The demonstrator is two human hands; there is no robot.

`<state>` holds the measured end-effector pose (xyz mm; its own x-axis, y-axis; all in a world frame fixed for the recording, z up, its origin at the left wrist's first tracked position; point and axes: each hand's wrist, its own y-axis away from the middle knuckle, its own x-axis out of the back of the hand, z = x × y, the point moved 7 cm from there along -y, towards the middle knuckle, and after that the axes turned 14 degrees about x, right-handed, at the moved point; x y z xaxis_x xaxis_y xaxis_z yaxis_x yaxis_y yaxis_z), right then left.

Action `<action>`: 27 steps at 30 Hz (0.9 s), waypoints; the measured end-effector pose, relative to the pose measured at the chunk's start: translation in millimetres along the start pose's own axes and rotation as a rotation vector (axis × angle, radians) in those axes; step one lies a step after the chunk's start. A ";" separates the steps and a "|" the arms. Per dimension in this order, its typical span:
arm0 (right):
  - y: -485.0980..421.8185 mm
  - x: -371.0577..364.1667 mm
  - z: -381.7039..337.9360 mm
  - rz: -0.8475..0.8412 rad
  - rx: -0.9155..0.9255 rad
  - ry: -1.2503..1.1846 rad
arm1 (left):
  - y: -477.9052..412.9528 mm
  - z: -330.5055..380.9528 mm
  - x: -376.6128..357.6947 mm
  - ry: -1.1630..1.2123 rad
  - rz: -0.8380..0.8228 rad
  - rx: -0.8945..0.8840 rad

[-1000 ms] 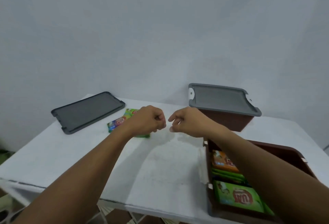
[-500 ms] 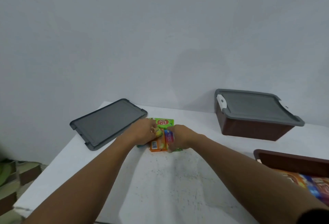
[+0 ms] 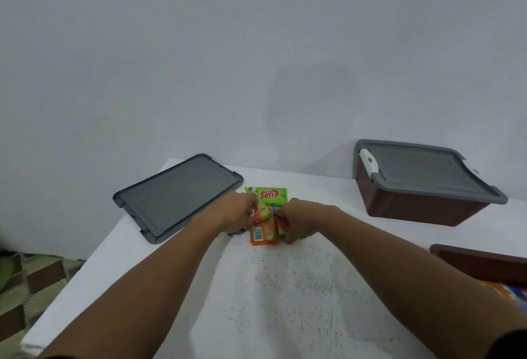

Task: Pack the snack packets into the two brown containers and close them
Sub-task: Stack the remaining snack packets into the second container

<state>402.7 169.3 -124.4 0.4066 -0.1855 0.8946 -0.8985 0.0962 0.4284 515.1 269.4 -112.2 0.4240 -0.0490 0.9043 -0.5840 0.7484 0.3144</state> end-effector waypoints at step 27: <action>177.9 36.8 88.3 0.484 -0.077 -0.172 | 45.0 152.8 2.9 0.116 0.122 -0.230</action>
<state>243.1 93.3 -26.6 -0.0909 -0.2594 0.9615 -0.9596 0.2808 -0.0150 384.3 201.9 -51.3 0.4439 0.1168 0.8884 -0.4687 0.8753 0.1191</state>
